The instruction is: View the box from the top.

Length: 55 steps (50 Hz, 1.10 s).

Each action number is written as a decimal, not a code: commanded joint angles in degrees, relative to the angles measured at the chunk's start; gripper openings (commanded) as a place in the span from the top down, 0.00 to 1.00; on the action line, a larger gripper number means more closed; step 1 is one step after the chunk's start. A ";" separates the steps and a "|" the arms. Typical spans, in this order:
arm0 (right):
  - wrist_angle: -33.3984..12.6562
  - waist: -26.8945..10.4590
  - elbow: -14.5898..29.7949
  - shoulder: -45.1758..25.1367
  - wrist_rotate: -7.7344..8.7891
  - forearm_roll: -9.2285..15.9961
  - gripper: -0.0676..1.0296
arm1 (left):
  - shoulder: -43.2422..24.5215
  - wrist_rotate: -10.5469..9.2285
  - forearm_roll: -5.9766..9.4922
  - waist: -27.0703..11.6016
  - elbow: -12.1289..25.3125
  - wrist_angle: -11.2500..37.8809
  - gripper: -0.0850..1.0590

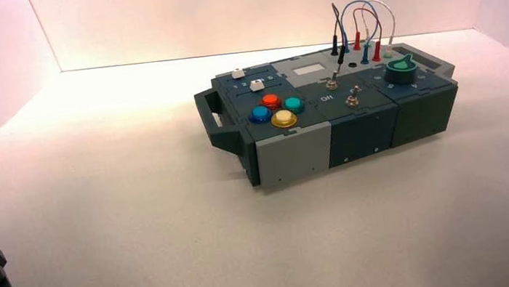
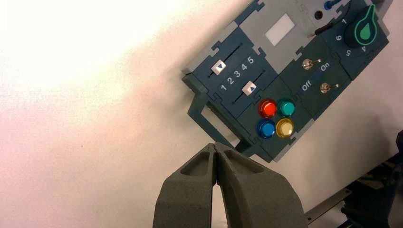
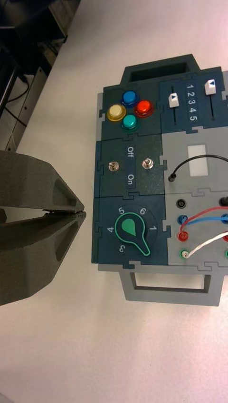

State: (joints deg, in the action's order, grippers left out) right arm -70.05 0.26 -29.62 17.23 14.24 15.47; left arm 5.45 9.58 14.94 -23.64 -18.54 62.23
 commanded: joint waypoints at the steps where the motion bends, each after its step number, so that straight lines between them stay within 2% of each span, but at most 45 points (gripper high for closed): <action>1: 0.44 0.09 1.05 1.14 -0.09 0.00 0.96 | 0.70 0.26 0.18 -0.70 2.02 -0.44 0.95; 30: -0.26 0.09 4.22 0.62 -0.53 0.00 0.96 | -1.67 0.26 -0.09 -0.88 8.88 2.46 0.95; 35: -0.35 0.00 4.57 0.18 -0.70 0.00 0.96 | -2.46 0.70 -0.09 -0.88 9.49 2.90 0.95; 37: -0.26 0.09 4.66 -0.26 -0.62 0.00 0.96 | -2.81 1.49 -0.18 -0.88 9.76 3.16 0.95; 55: 0.09 0.00 5.45 -1.14 -0.70 0.00 0.96 | -3.16 2.02 -0.35 0.26 10.46 3.16 0.95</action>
State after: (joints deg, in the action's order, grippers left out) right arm -70.14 0.26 -26.28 15.47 13.71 15.38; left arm 1.41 11.16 14.68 -23.91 -10.02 65.57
